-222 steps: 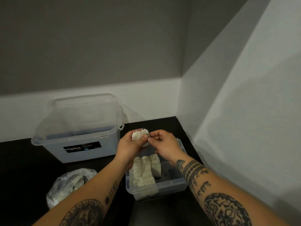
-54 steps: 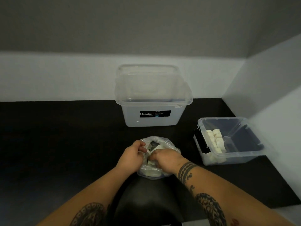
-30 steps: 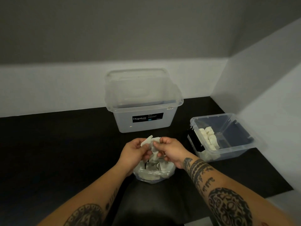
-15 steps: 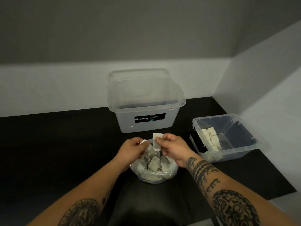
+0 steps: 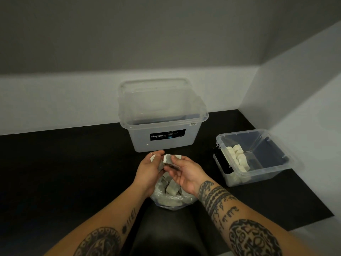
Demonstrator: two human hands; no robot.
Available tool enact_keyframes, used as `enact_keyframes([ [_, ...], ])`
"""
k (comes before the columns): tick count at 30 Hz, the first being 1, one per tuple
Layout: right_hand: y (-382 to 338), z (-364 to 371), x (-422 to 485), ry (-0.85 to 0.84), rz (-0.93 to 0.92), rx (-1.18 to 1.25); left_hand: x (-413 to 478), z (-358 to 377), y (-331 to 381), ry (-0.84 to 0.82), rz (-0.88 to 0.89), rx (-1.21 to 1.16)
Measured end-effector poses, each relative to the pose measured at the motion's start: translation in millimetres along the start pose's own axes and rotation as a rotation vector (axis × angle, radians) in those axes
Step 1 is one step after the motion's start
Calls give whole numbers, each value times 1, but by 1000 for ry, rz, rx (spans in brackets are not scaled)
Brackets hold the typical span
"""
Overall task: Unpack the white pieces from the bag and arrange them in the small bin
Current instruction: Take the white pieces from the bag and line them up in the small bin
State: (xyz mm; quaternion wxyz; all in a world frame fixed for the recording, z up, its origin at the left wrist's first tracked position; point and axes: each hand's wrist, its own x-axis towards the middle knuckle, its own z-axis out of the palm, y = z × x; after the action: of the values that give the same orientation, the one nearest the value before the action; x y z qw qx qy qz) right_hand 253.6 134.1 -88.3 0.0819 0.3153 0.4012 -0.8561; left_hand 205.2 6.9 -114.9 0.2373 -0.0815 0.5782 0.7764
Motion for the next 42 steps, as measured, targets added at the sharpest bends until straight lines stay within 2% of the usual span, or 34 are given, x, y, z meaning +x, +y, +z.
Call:
enact_keyframes([
  [8, 4, 11, 3, 83, 148, -107, -2, 14, -2, -129, -8, -115],
  [11, 2, 9, 7, 104, 173, -142, -3, 12, -2, -188, 10, -29],
  [15, -9, -5, 5, 38, 147, -275, 4, 5, 0, -88, 18, -50],
  [17, -13, -13, 8, 90, 24, -512, 8, -2, 5, -29, 4, -117],
  [19, -10, -22, 13, 84, -157, -948, 11, -9, 8, 1, -9, -133],
  [22, 0, -29, 24, -130, -304, -1605, 10, -14, 7, 6, -35, -146],
  [25, 14, -27, 30, -286, -365, -1968, 9, -13, 5, -4, -50, -132],
  [28, 18, -28, 35, -303, -427, -2173, 10, -14, 2, -3, -41, -31],
  [31, 11, -30, 36, -284, -411, -2206, 10, -17, 1, -5, -33, 24],
  [36, -20, -26, 27, -184, -468, -1881, 12, -18, 0, -39, -28, 144],
  [42, -53, -6, 17, -191, -512, -1738, 8, -10, -1, -234, 10, 394],
])
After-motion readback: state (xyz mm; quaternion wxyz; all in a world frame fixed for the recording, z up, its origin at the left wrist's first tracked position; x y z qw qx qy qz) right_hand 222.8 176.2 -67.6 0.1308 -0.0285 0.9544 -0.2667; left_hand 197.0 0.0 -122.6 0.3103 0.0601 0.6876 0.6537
